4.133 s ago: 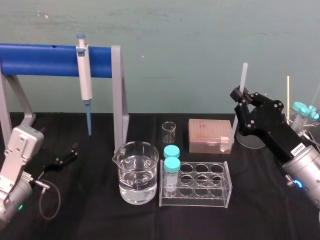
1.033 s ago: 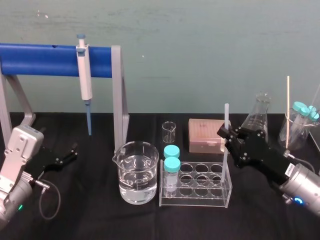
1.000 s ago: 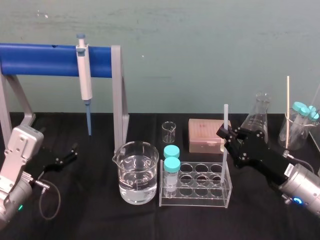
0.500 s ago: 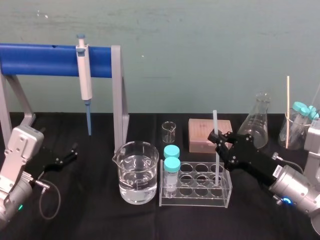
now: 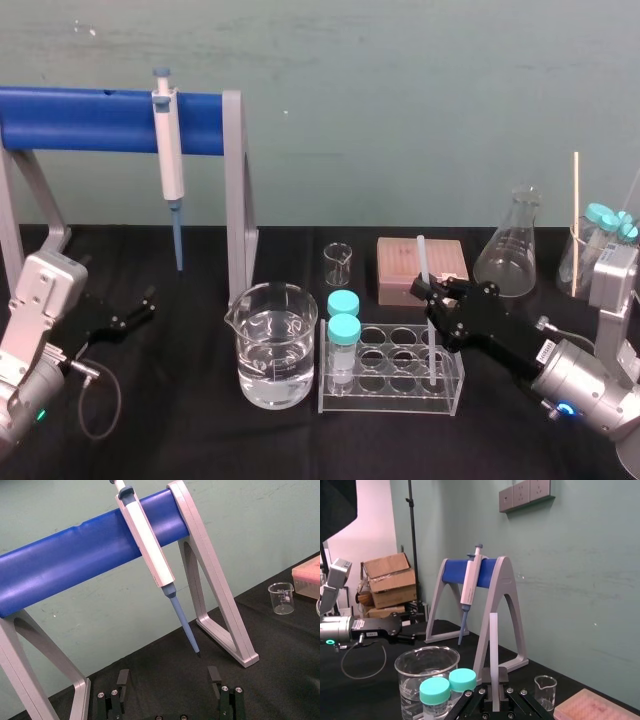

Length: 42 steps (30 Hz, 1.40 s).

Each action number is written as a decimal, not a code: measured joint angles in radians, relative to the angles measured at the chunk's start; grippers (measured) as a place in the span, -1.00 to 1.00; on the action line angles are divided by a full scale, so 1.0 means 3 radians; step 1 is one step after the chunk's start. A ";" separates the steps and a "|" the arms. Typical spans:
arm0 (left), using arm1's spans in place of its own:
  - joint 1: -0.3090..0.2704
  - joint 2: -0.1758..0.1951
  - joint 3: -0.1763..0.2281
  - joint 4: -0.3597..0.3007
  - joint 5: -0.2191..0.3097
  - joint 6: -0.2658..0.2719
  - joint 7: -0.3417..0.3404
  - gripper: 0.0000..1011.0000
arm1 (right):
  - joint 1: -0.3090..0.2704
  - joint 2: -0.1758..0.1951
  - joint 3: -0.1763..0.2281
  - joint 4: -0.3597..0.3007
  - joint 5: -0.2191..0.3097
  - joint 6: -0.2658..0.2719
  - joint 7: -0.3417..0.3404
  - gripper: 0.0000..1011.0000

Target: Pick up the stirring rod with one hand, then place it down.

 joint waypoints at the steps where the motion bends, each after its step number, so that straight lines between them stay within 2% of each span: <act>1: 0.0000 0.0000 0.0000 0.0000 0.0000 0.0000 0.0000 0.98 | 0.0000 -0.0002 -0.0002 0.0006 -0.0007 0.0006 -0.0011 -0.87; 15: 0.0000 0.0000 0.0000 0.0000 0.0000 0.0000 0.0000 0.98 | -0.0052 0.0002 -0.0013 -0.0031 -0.0103 0.0053 -0.0120 -0.87; 24: 0.0000 0.0000 0.0000 0.0000 0.0000 0.0000 0.0000 0.98 | -0.0050 0.0001 -0.0012 -0.0027 -0.0097 0.0053 -0.0114 -0.84; 28: 0.0000 0.0000 0.0000 0.0000 0.0000 0.0000 0.0000 0.98 | -0.0049 0.0000 -0.0011 -0.0023 -0.0086 0.0053 -0.0105 -0.65; 29: 0.0000 0.0000 0.0000 0.0000 0.0000 0.0000 0.0000 0.98 | -0.0048 -0.0001 -0.0011 -0.0022 -0.0083 0.0053 -0.0103 -0.55; 32: 0.0000 0.0000 0.0000 0.0000 0.0000 0.0000 0.0000 0.98 | -0.0048 -0.0001 -0.0011 -0.0020 -0.0081 0.0053 -0.0101 -0.44; 37: 0.0000 0.0000 0.0000 0.0000 0.0000 0.0000 0.0000 0.98 | -0.0046 -0.0001 -0.0011 -0.0018 -0.0078 0.0053 -0.0095 -0.04; 39: 0.0000 0.0000 0.0000 0.0000 0.0000 0.0000 0.0000 0.98 | -0.0046 -0.0001 -0.0011 -0.0018 -0.0077 0.0053 -0.0093 0.01; 40: 0.0000 0.0000 0.0000 0.0000 0.0000 0.0000 0.0000 0.98 | -0.0045 -0.0001 -0.0011 -0.0017 -0.0077 0.0053 -0.0093 0.17; 42: 0.0000 0.0000 0.0000 0.0000 0.0000 0.0000 0.0000 0.98 | -0.0045 -0.0001 -0.0011 -0.0017 -0.0077 0.0053 -0.0092 0.21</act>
